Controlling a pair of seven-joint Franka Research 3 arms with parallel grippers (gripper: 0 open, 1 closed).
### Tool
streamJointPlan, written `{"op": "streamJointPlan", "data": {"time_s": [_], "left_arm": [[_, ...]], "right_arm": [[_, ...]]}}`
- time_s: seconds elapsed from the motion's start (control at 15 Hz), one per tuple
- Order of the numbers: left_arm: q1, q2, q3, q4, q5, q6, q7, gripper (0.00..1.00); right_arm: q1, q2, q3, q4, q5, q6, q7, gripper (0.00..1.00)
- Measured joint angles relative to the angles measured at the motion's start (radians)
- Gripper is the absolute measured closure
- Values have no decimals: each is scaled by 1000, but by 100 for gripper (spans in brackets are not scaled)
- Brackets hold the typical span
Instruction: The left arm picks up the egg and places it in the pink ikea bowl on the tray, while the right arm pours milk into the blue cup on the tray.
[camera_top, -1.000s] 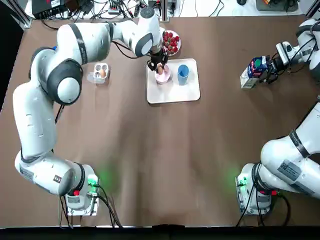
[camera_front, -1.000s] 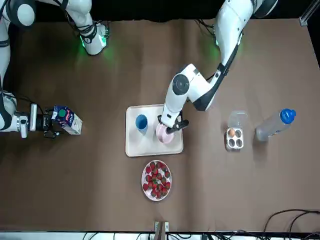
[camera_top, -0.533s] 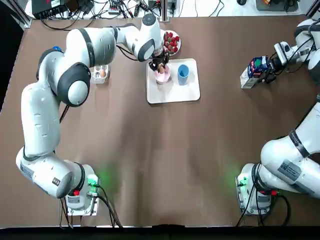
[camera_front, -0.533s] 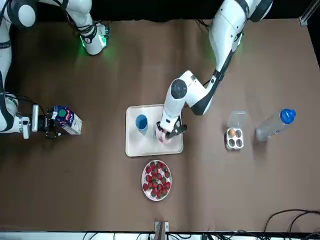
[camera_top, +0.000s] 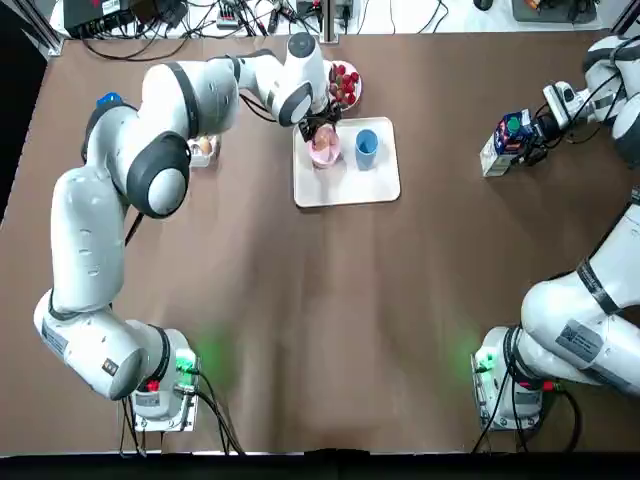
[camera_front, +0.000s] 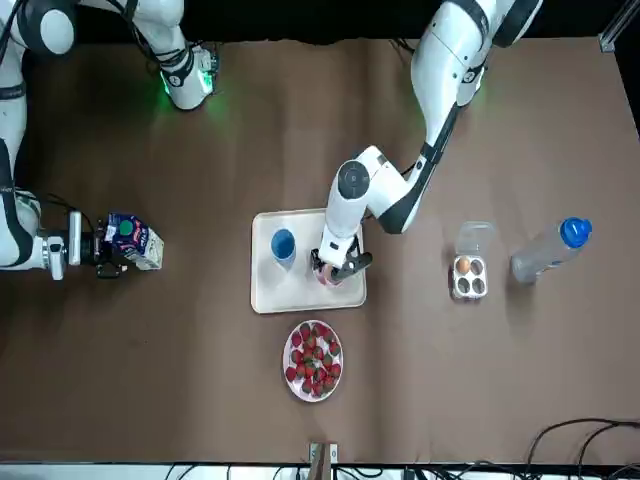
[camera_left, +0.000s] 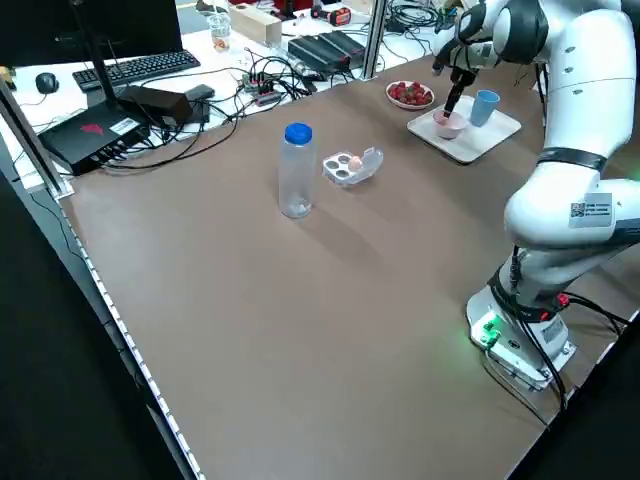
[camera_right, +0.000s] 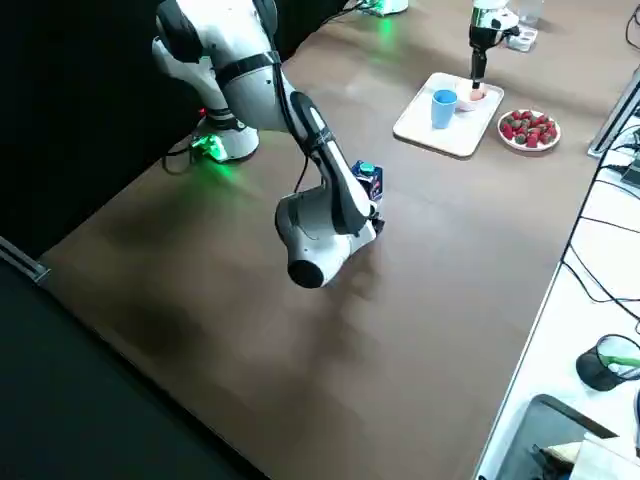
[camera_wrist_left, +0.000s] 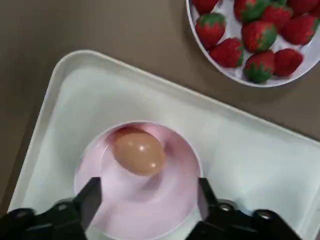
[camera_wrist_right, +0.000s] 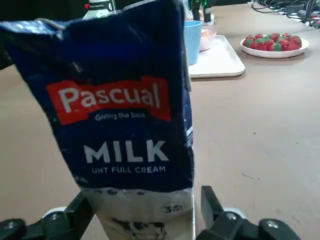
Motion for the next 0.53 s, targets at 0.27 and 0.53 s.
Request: {"op": "streamJointPlan", "data": {"time_s": [0.27,0.53], "left_arm": [[63,-115,8,23,18,-209,82,0],[156,-270,4,24,18,-570,415,0]], "right_arm": [[9,0,0,0,0,0,8,10],[9,1,-2,-1,0,-1,13,11]]}}
